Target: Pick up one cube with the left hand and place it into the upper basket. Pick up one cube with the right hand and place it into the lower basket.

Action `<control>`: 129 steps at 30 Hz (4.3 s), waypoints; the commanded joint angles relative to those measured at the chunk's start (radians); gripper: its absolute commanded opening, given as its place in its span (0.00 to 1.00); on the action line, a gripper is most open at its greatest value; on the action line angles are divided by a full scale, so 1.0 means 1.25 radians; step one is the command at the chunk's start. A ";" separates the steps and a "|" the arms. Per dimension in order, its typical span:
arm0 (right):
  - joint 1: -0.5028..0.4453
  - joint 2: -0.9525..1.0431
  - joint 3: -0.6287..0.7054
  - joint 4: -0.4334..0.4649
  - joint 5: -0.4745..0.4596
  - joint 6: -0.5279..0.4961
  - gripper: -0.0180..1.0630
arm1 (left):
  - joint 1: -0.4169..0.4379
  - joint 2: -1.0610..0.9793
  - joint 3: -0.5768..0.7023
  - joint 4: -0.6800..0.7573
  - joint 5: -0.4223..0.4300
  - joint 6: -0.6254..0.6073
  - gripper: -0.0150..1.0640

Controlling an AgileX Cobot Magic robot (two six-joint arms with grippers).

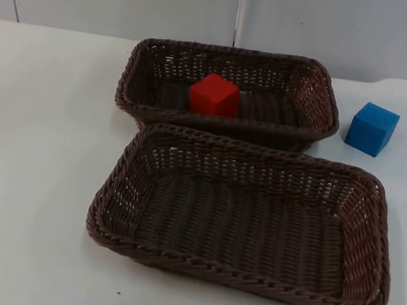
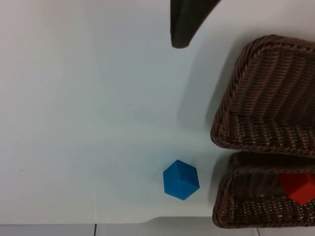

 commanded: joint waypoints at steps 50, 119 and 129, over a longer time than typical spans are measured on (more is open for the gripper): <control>-0.005 -0.003 0.004 0.004 -0.006 -0.002 0.99 | -0.003 -1.038 0.752 0.155 0.016 -0.097 0.91; -0.005 0.242 -0.036 0.011 -0.062 0.001 0.99 | -0.003 -1.133 0.796 0.317 -0.013 -0.302 0.91; -0.005 0.561 -0.134 0.011 -0.142 0.001 0.99 | -0.003 -1.133 0.796 0.317 -0.013 -0.302 0.91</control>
